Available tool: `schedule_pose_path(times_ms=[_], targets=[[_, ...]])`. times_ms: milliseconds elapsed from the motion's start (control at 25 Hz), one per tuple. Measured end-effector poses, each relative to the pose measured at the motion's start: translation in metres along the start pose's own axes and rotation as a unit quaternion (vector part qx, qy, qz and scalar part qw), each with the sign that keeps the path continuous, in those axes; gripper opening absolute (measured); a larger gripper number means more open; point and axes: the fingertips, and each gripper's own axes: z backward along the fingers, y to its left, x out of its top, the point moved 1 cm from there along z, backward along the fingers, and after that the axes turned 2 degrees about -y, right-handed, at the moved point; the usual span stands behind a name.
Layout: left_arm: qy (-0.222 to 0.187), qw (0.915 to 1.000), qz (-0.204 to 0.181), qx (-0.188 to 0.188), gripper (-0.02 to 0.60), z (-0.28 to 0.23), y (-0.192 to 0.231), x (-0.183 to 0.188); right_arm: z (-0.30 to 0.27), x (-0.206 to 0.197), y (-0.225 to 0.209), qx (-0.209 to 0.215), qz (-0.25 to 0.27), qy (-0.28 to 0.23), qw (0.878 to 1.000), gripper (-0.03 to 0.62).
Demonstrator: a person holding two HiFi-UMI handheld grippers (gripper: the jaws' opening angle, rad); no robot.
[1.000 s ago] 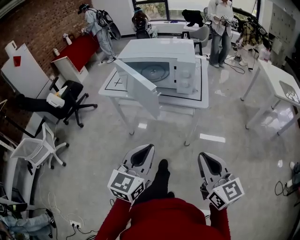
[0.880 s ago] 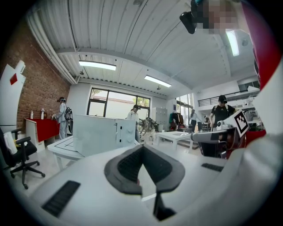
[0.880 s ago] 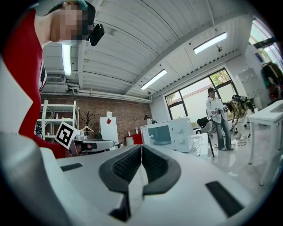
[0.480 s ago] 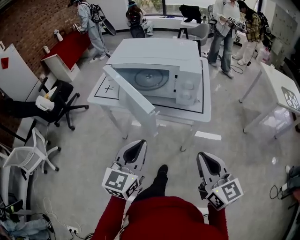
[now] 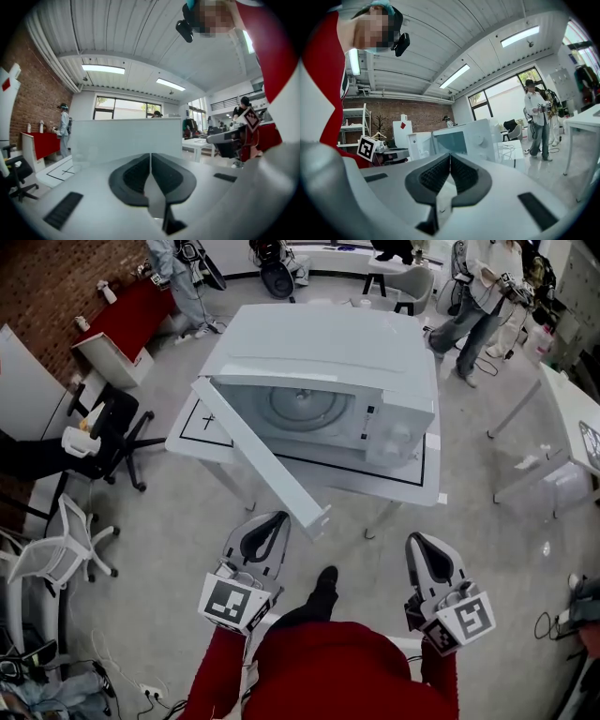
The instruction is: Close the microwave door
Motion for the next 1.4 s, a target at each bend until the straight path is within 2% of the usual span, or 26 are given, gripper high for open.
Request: schedule_pose_path(times_ms=[80,160,240,400,560,880,1040,1240,1400], targets=[[0.020,0.9995,0.007,-0.025,0.034,-0.005,0.001,-0.004,-0.008,-0.001,-0.003,-0.001,-0.002,0.004,1.000,0.015],[0.036,0.9983,0.006,-0.046,0.116,-0.012,0.000,-0.006,-0.014,-0.001,-0.007,-0.002,-0.006,0.005,1.000,0.015],[0.029,0.9975,0.003,-0.064,0.146,-0.021,-0.006,-0.001,-0.019,0.001,-0.010,-0.004,-0.013,0.004,1.000,0.015],[0.039,0.9963,-0.004,-0.077,0.147,-0.039,-0.008,-0.008,-0.025,0.002,-0.018,-0.014,-0.021,0.002,1.000,0.015],[0.031,0.9963,-0.007,-0.080,0.147,-0.064,-0.011,-0.002,-0.030,0.003,-0.026,-0.024,-0.021,0.006,0.999,0.014],[0.065,0.9935,-0.034,-0.086,0.147,-0.103,-0.016,-0.003,-0.040,0.004,-0.037,-0.043,-0.013,0.014,0.999,0.015],[0.069,0.9930,-0.014,-0.095,0.146,-0.118,-0.018,-0.004,-0.047,0.006,-0.041,-0.045,-0.007,0.014,0.999,0.015],[0.053,0.9934,0.016,-0.100,0.126,-0.134,-0.014,0.000,-0.054,0.008,-0.042,-0.043,-0.003,0.012,0.999,0.015],[0.050,0.9940,0.028,-0.093,0.121,-0.146,-0.007,-0.001,-0.058,0.008,-0.042,-0.039,0.001,0.012,0.999,0.015]])
